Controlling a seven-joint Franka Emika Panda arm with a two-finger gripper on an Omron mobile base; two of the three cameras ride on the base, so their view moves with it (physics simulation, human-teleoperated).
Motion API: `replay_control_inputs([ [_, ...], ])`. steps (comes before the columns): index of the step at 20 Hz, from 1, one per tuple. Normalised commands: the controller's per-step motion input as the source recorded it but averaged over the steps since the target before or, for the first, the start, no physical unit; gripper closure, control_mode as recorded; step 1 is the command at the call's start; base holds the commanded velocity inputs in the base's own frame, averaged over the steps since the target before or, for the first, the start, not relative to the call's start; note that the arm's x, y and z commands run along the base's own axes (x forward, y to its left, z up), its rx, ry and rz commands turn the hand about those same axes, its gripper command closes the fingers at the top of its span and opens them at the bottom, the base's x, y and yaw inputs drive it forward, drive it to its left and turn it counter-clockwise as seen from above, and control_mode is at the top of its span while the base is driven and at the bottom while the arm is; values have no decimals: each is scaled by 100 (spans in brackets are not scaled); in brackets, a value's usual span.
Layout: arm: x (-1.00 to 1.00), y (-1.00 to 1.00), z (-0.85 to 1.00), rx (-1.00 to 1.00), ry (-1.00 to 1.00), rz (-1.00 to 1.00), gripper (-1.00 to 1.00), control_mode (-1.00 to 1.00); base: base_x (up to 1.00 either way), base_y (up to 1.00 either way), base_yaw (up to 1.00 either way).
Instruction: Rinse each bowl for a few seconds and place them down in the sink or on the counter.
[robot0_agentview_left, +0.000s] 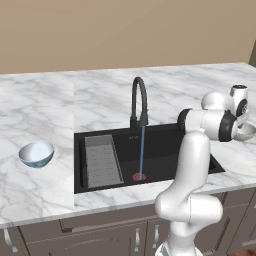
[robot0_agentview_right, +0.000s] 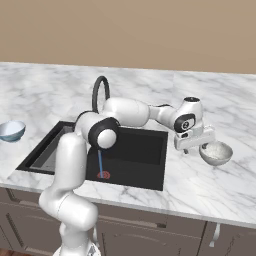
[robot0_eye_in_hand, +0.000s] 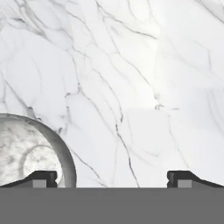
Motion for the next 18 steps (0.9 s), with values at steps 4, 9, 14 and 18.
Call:
replay_control_inputs([
  [4, 16, -13, 0, 0, 0, 6, -100, -100, 0, 0, 0],
  [9, 14, -8, -8, 0, 0, 6, -100, -100, 0, 0, 0],
  [14, 11, -12, -9, 0, 0, 6, -100, -100, 0, 0, 0],
  [18, 13, -12, -8, 0, 0, 6, -100, -100, 0, 0, 0],
])
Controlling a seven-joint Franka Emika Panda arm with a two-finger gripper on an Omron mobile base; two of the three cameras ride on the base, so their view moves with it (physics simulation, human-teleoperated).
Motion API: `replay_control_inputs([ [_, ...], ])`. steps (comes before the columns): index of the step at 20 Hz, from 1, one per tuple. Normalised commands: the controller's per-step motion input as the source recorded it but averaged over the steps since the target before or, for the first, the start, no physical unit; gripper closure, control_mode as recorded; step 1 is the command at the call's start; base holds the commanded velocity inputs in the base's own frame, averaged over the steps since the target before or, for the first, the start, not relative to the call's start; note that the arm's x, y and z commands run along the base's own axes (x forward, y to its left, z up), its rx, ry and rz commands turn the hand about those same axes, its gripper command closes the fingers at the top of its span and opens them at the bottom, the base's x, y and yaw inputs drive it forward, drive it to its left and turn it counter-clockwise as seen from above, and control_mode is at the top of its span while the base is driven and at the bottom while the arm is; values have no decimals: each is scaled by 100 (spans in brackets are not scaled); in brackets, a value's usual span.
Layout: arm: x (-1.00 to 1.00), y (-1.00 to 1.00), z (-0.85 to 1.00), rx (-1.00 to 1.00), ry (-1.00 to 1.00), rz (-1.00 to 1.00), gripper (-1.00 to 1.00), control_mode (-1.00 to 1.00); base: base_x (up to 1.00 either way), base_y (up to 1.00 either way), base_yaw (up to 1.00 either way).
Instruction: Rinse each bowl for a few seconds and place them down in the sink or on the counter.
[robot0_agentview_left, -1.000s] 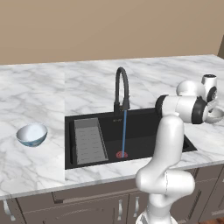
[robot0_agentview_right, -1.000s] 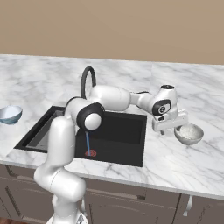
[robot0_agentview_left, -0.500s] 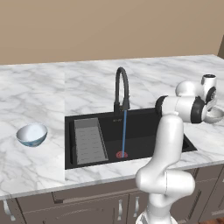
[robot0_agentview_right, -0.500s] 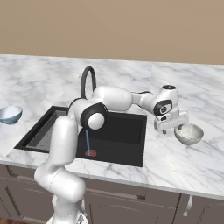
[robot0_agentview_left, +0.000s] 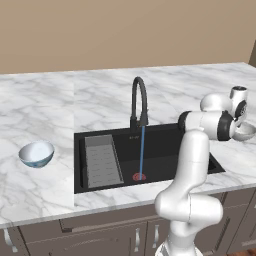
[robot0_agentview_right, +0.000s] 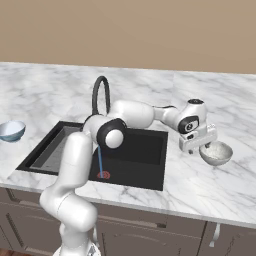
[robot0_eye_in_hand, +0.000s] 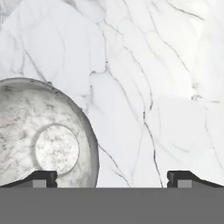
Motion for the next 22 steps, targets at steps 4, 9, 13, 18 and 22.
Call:
replay_control_inputs([
  [4, 12, -14, -7, 0, 0, 6, -100, -100, 0, 0, 0],
  [9, 13, -8, -9, 0, 0, 6, -100, -100, 0, 0, 0],
  [13, 14, -8, -10, 0, 0, 6, -100, -100, 0, 0, 0],
  [18, 12, -5, -13, 0, 0, 6, -100, -100, 0, 0, 0],
  [22, 12, -6, -13, 0, 0, 6, -100, -100, 0, 0, 0],
])
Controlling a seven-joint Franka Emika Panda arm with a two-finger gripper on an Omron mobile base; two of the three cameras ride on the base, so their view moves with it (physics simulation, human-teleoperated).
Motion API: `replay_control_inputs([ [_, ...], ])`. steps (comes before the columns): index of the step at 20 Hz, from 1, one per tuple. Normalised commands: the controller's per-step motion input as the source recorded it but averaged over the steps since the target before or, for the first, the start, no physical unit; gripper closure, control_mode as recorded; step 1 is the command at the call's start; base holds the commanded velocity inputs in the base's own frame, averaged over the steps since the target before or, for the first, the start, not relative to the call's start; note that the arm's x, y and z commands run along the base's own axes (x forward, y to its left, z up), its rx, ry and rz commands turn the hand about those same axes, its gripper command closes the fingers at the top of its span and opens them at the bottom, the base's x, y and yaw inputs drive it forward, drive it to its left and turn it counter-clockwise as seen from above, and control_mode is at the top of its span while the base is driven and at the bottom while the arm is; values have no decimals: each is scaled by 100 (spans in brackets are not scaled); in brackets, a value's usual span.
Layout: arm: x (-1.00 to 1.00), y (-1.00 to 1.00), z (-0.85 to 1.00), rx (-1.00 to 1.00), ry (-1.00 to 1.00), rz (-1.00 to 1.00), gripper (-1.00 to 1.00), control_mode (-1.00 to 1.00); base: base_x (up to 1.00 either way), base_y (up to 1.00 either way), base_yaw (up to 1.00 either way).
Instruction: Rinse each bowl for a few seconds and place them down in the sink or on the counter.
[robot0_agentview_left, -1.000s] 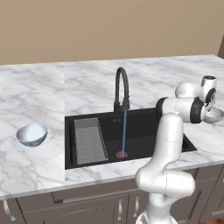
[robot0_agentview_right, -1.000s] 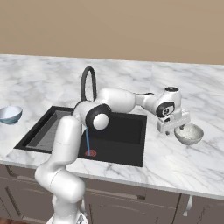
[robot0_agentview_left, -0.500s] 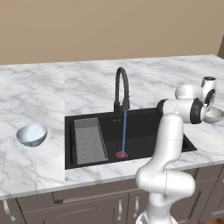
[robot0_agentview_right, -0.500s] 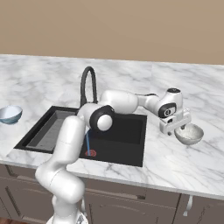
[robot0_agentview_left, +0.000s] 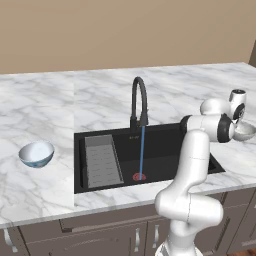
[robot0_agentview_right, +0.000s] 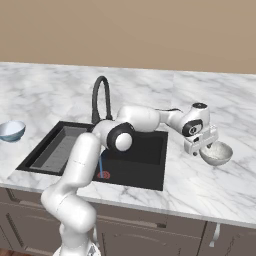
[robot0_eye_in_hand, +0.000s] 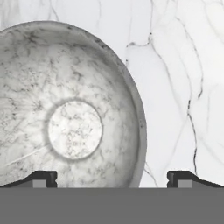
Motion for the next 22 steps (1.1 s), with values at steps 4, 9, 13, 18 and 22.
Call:
replay_control_inputs([
  [4, 9, -1, -12, 0, 0, 5, 100, -100, 0, 0, 0],
  [9, 3, -3, -7, 1, 0, 3, 100, -100, 0, 0, 0],
  [13, 0, -10, -4, 6, 2, 0, 100, -100, 0, 0, 0],
  [18, -5, -1, 1, 4, 3, 0, 100, -100, 0, 0, 0],
  [22, -22, 29, 27, -6, -5, 2, 100, -100, 0, 0, 0],
])
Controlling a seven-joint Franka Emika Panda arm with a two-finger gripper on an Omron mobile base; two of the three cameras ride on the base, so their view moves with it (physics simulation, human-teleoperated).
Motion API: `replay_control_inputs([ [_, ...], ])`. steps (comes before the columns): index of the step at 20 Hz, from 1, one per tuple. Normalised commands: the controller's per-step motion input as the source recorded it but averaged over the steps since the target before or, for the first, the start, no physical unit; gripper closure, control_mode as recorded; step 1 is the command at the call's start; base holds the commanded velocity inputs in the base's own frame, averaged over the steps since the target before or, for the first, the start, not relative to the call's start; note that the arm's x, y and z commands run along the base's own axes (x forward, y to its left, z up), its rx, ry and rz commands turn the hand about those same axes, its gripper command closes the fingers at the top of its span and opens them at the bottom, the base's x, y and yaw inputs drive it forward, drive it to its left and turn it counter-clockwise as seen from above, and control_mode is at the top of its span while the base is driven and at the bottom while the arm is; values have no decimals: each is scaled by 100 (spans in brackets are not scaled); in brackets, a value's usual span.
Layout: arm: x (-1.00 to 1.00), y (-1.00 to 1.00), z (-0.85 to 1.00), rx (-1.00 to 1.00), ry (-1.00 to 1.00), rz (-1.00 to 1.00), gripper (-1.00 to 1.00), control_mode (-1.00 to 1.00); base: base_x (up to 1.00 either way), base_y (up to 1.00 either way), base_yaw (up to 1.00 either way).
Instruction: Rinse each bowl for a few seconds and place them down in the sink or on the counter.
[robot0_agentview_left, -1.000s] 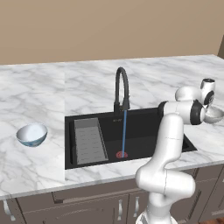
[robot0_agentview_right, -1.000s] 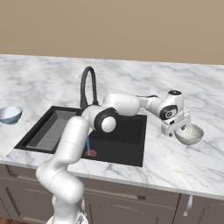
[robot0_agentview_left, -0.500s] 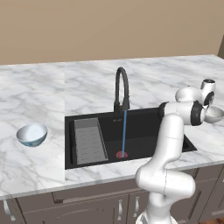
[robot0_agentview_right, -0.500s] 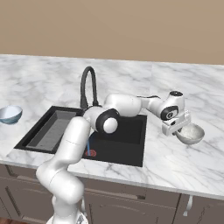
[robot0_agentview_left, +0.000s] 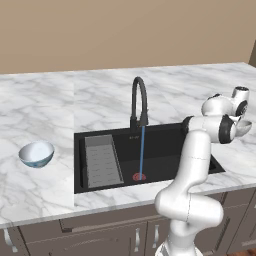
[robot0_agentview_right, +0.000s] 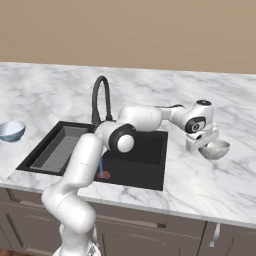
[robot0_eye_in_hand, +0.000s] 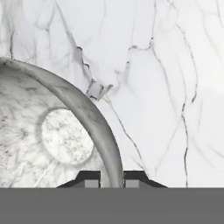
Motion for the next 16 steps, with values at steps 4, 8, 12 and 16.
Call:
replay_control_inputs([
  [4, -47, 34, 61, -9, -8, 10, 100, -100, 0, 0, 0],
  [8, -51, 39, 60, -9, -6, 16, 100, -100, 0, 0, 0],
  [12, -45, 41, 54, -4, -3, 19, 100, -100, 0, 0, 0],
  [16, -36, 57, 26, 0, 0, 22, 100, -100, 0, 0, 0],
])
